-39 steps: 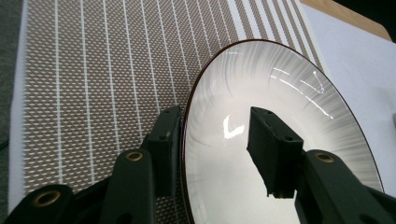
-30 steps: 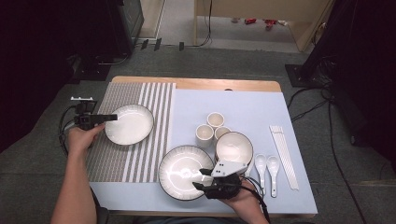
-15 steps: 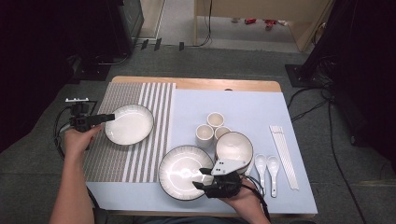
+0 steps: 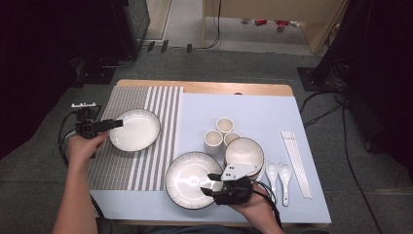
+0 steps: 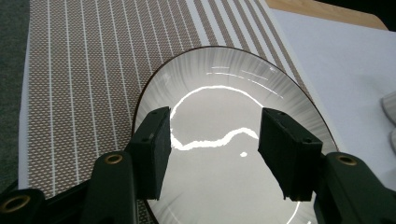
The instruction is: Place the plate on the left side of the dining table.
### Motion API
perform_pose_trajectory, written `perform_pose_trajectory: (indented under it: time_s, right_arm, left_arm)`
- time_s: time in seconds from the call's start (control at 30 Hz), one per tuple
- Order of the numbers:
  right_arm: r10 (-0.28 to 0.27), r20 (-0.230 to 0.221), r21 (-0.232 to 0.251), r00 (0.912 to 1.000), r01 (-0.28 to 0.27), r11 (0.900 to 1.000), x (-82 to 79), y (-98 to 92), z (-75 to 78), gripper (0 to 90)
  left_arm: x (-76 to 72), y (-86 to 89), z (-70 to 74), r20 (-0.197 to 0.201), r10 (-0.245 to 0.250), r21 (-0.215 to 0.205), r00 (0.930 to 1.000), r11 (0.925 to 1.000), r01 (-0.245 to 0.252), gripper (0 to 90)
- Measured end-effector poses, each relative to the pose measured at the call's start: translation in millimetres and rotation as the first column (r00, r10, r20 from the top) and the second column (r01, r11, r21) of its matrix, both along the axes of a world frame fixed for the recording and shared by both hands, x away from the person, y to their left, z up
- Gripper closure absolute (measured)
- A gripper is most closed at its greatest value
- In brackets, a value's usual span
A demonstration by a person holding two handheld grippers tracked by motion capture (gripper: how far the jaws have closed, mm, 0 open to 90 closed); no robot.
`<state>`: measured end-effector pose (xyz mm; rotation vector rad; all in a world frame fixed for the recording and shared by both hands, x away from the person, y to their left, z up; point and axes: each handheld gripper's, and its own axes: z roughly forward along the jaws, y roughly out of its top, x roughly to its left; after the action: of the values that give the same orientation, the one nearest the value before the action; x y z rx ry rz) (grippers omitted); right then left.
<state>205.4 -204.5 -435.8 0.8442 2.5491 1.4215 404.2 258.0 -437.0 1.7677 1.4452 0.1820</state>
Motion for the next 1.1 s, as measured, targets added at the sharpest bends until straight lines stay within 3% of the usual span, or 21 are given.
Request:
perform_pose_trajectory:
  time_s: [0.17,0.3,0.63,0.73,1.1]
  right_arm:
    - [-0.002,-0.001,0.002,1.0000,0.002,1.000,2.8,-1.9,4.5,49.6]
    - [0.003,-0.005,0.008,1.0000,-0.003,1.000,3.9,-1.9,7.7,49.1]
    - [0.008,0.003,0.006,1.0000,-0.008,1.000,4.0,-2.2,16.8,48.8]
    - [0.015,0.012,-0.007,0.9998,-0.015,1.000,4.3,-2.3,20.2,48.6]
    - [0.010,0.024,-0.005,0.9996,-0.010,1.000,11.7,-9.0,29.7,47.9]
  left_arm:
    - [-2.1,-6.5,-0.4,0.005,-0.023,0.020,0.9997,0.9995,0.023,43.9]
    - [-4.7,-8.6,-0.5,0.003,-0.042,-0.010,0.9991,0.9991,0.042,43.2]
    - [-9.4,-14.4,-1.1,0.020,-0.057,0.016,0.9982,0.9982,0.057,37.6]
    - [-11.2,-16.9,-1.9,0.024,-0.068,-0.007,0.9974,0.9977,0.068,37.5]
    - [-15.5,-29.0,-1.9,0.048,-0.112,0.039,0.9926,0.9932,0.110,37.8]
